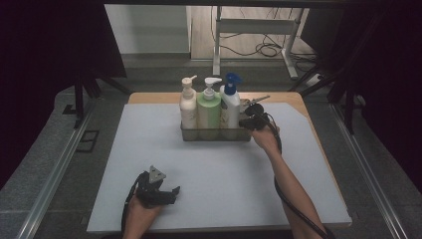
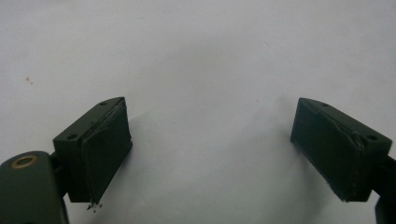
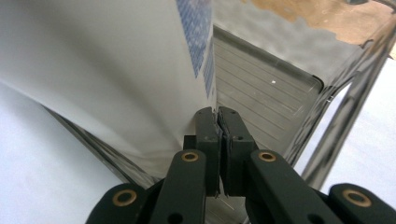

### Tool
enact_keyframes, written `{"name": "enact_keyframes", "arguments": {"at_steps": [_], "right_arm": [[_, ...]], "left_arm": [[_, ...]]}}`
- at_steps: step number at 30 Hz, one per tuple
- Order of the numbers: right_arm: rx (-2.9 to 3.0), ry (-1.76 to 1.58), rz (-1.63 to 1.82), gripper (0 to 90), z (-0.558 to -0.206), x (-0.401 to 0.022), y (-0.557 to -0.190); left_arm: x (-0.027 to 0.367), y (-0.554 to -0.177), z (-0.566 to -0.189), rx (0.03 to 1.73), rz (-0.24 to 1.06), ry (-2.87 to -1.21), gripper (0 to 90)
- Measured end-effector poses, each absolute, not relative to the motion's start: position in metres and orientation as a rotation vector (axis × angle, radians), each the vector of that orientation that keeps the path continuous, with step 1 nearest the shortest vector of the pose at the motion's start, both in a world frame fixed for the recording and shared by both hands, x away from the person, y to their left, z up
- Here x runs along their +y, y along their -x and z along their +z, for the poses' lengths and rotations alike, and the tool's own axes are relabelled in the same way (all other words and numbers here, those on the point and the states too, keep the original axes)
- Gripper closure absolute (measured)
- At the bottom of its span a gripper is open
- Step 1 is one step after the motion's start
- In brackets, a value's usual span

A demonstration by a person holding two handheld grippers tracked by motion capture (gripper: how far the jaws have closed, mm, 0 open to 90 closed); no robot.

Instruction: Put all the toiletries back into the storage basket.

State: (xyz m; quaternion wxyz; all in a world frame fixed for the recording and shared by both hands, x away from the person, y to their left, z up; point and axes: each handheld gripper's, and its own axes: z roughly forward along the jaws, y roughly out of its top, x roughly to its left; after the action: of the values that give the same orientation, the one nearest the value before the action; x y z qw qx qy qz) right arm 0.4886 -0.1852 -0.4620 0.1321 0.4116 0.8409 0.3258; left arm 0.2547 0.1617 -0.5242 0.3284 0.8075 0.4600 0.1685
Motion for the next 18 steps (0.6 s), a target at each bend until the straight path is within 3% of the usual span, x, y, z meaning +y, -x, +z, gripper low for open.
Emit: {"name": "enact_keyframes", "arguments": {"at_steps": [18], "right_arm": [[2.461, -1.166, 0.955, 88.0, -0.4600, -0.1801, -0.4835]], "left_arm": [[0.1616, -0.2547, -0.5242, 1.204, 0.441, -2.114, 11.7]]}}
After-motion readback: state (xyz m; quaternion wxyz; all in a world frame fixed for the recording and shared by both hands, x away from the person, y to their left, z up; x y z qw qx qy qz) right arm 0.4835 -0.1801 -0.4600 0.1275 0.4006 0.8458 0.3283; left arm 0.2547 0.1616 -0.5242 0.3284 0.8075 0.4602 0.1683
